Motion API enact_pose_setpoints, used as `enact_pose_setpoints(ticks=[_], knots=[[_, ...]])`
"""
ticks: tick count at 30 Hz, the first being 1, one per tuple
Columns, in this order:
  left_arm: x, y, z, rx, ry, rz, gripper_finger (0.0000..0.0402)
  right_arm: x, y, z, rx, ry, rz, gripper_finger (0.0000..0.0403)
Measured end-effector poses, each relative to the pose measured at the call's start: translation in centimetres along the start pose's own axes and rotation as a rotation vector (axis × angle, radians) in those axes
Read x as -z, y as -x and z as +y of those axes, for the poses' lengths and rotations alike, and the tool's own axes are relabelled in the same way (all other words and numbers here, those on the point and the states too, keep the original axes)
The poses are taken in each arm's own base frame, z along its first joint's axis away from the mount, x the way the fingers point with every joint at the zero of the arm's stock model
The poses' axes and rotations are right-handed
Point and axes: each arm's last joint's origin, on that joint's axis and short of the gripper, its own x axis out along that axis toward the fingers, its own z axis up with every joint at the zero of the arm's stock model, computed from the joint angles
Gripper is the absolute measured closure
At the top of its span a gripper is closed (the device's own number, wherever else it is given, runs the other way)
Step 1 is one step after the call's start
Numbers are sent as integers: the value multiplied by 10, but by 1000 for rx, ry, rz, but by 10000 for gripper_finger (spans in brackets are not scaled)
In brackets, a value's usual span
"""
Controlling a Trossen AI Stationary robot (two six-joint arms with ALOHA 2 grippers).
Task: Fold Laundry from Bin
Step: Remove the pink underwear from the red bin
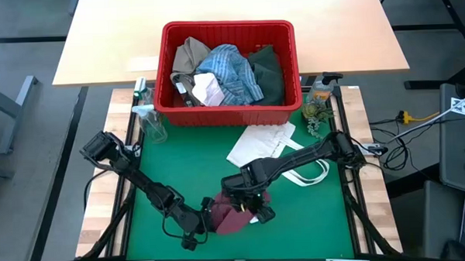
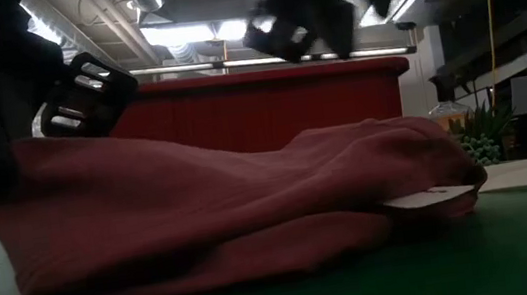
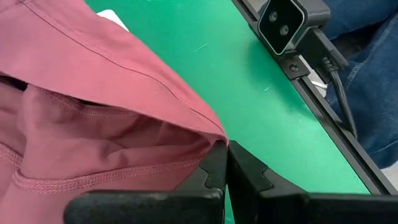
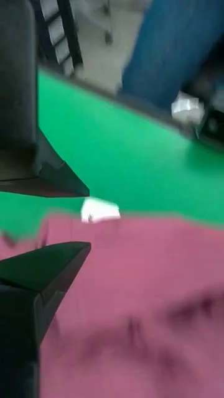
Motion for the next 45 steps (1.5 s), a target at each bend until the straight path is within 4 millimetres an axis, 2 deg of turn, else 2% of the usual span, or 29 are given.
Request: enact_pose_setpoints(ticks=[4,7,18,29,40,45], knots=[[0,0,0,0,0,0,401,-2,3,-6,210,75,18,280],[0,0,0,0,0,0,401,-2,1,-12,268,91,35,281],[0,0,0,0,-4,0,401,1,-19,-27,217,63,75,281],[0,0,0,11,-7,5,401,2,-18,-31,194,49,68,281],[0,0,0,10,-8,6,401,2,-27,-38,191,41,73,281],[0,0,0,11,-8,6,401,4,-35,-39,112,23,95,281]])
